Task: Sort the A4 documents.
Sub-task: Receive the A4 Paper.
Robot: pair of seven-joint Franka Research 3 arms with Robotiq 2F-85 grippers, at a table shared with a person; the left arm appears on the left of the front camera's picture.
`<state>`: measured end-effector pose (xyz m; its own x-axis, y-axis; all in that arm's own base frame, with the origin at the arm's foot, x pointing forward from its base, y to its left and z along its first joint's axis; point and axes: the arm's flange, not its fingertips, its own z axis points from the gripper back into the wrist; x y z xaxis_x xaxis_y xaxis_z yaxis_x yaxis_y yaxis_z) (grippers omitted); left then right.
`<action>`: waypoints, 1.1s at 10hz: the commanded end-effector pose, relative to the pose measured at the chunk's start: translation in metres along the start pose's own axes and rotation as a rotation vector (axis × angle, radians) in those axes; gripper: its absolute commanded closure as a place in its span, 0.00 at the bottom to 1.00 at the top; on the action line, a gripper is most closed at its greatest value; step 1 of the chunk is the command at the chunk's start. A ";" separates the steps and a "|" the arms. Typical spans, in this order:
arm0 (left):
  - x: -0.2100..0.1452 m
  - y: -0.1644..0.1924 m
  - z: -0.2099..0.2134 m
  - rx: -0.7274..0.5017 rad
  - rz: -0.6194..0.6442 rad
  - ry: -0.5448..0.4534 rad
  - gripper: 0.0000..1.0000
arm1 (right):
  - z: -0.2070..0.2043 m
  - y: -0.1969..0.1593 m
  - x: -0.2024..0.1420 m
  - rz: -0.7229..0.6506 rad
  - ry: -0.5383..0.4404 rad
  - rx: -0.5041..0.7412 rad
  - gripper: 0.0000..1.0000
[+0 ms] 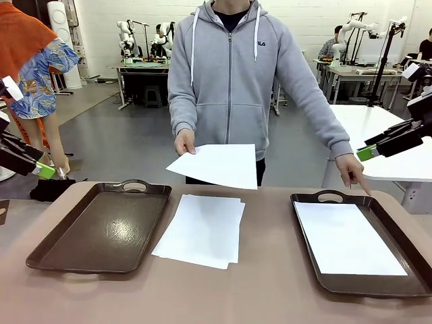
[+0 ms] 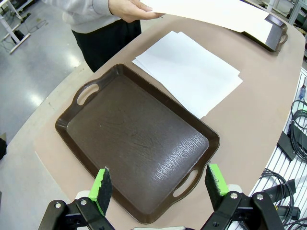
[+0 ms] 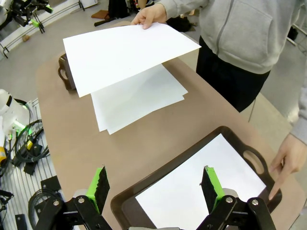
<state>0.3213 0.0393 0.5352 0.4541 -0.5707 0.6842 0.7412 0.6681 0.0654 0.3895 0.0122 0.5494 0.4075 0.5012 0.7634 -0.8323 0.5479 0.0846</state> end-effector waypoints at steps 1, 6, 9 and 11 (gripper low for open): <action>-0.001 0.001 -0.001 -0.008 0.003 -0.006 0.00 | 0.000 0.000 0.000 0.002 0.000 0.000 0.00; -0.001 0.001 -0.001 -0.008 0.003 -0.006 0.00 | 0.000 0.000 0.000 0.002 0.000 0.000 0.00; -0.001 0.001 -0.001 -0.008 0.003 -0.006 0.00 | -0.013 0.003 0.003 -0.050 -0.006 0.009 0.00; -0.001 0.001 -0.001 -0.008 0.003 -0.006 0.00 | -0.045 0.017 0.005 -0.166 -0.025 0.045 0.00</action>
<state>0.3213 0.0393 0.5352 0.4540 -0.5708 0.6842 0.7412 0.6681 0.0654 0.3912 0.0343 0.5369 0.4798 0.4576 0.7486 -0.8080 0.5631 0.1737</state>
